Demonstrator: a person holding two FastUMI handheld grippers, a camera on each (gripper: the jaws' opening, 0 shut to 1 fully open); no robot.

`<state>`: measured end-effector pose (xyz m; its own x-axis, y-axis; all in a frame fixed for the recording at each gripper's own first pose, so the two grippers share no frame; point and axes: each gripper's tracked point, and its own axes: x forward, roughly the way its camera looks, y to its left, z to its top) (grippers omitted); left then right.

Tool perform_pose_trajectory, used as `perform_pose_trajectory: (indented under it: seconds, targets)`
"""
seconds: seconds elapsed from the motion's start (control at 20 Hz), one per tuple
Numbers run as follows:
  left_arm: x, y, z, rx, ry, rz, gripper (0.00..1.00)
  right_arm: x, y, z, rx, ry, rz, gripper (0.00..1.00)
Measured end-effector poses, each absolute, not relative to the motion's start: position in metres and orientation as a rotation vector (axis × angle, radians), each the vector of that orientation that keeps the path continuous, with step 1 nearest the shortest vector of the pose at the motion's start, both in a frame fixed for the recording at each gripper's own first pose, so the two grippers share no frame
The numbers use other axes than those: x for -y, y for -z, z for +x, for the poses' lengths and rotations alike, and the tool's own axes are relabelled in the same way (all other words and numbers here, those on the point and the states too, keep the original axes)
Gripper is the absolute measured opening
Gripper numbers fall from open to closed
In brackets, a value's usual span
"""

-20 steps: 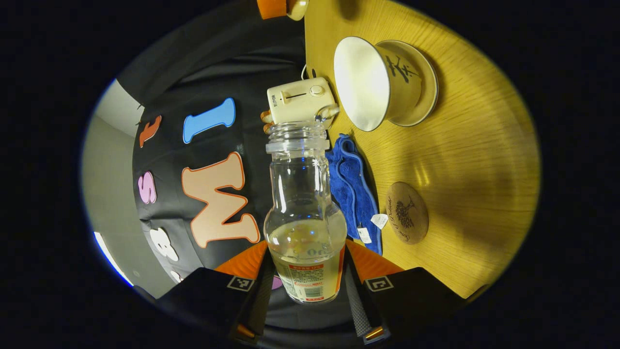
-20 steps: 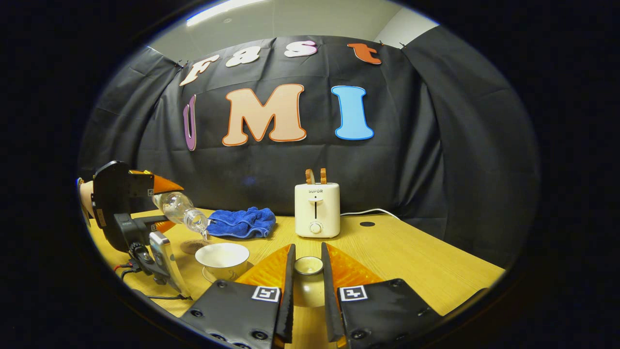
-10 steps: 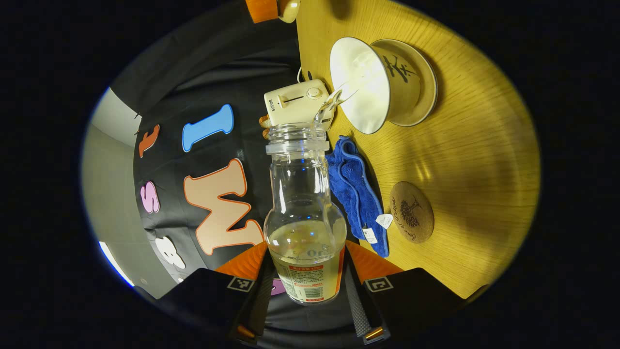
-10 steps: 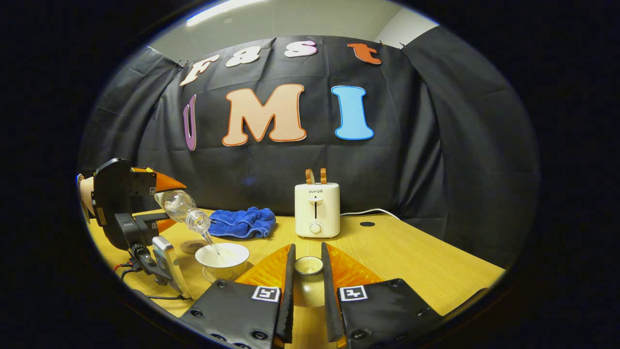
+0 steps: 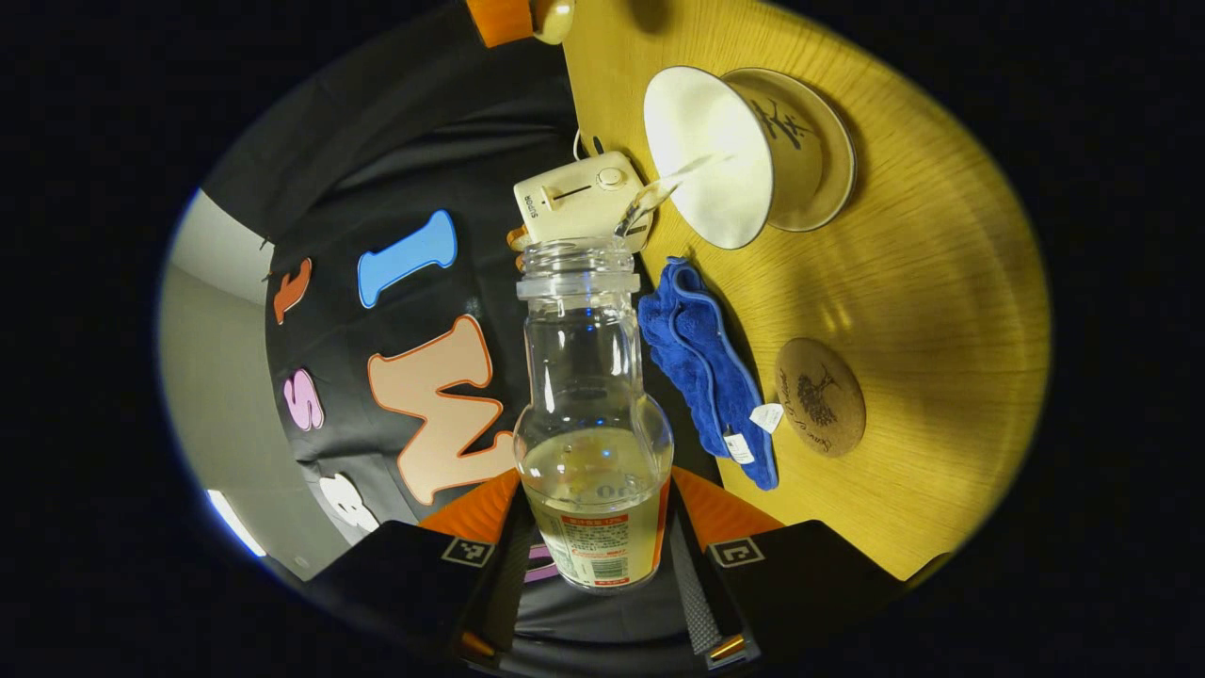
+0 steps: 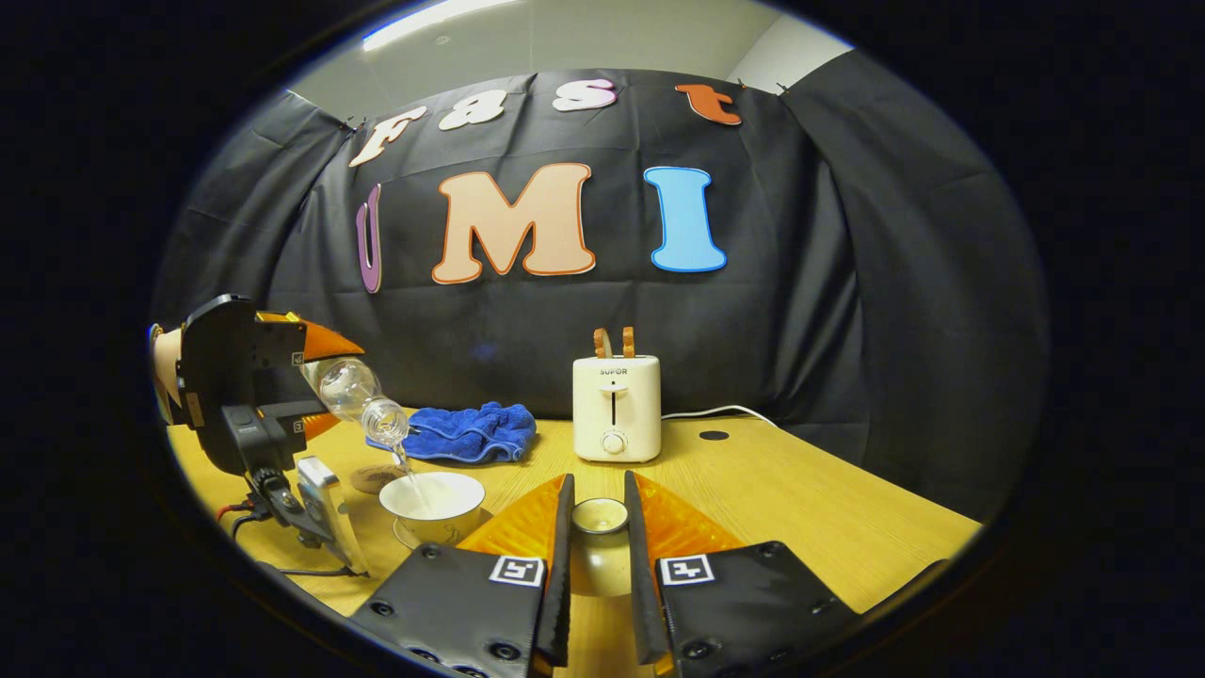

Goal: Open the teacup lid with one hand, grasp the water bottle and pour water into the teacup with the other hand; after pouring, place the water bottle on the coaster and then close the teacup lid.

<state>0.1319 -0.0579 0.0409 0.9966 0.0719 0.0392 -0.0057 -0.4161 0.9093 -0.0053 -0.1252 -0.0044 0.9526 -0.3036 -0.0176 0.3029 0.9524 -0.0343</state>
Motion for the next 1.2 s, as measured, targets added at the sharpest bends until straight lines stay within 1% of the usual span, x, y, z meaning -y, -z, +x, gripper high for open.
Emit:
perform_pose_trajectory:
  seconds: [0.45,0.55,0.8,0.95,1.1,1.2]
  targets:
    - [0.059,-0.042,0.134,-0.047,-0.087,2.029,0.67,0.125,0.005,-0.005,-0.022,0.308,-0.032,0.30]
    - [0.057,-0.034,0.136,-0.054,-0.068,1.980,0.67,0.125,0.004,-0.005,-0.022,0.308,-0.032,0.30]
    - [0.049,0.001,0.138,-0.122,0.003,1.599,0.67,0.125,0.004,-0.005,-0.022,0.308,-0.032,0.30]
    - [0.046,0.029,0.137,-0.188,0.060,1.303,0.66,0.125,0.004,-0.005,-0.022,0.310,-0.032,0.30]
    - [0.045,0.039,0.138,-0.197,0.086,1.048,0.66,0.126,0.004,-0.005,-0.021,0.313,-0.032,0.30]
    - [0.045,0.032,0.141,-0.178,0.084,0.915,0.66,0.127,0.004,-0.005,-0.021,0.320,-0.033,0.30]
